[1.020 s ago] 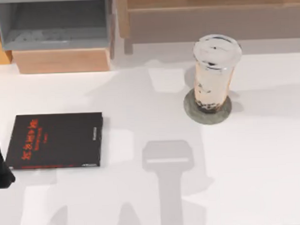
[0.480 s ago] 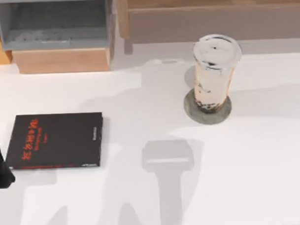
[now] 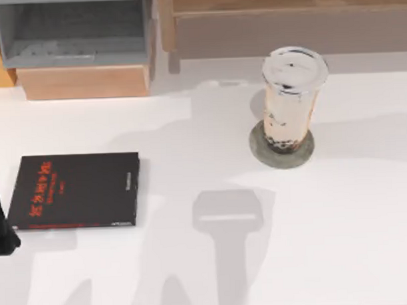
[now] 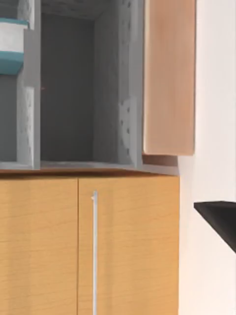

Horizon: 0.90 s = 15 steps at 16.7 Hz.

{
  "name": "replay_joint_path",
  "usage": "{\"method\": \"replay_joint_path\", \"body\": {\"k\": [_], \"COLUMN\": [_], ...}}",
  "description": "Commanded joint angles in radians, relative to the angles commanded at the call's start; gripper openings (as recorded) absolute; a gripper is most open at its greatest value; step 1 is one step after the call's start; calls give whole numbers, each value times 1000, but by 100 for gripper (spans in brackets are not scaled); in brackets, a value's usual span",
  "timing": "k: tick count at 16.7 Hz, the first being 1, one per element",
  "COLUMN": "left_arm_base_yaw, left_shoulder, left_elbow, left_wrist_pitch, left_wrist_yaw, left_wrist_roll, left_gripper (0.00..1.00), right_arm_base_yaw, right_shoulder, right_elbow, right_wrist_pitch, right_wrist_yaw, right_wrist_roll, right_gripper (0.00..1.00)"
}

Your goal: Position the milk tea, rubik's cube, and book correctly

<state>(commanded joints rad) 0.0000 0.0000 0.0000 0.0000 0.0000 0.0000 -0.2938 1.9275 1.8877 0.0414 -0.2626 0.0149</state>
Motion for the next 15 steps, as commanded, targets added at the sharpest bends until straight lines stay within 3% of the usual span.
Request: {"method": "replay_joint_path", "body": {"k": [8, 15], "left_arm_base_yaw": [0, 0], "left_shoulder": [0, 0], "left_elbow": [0, 0], "left_wrist_pitch": [0, 0], "left_wrist_yaw": [0, 0], "left_wrist_roll": [0, 0], "left_gripper": [100, 100], "right_arm_base_yaw": [0, 0], "right_shoulder": [0, 0], "right_elbow": [0, 0], "right_wrist_pitch": [0, 0], "right_wrist_yaw": [0, 0], "right_wrist_roll": [0, 0], "right_gripper": [98, 100]}}
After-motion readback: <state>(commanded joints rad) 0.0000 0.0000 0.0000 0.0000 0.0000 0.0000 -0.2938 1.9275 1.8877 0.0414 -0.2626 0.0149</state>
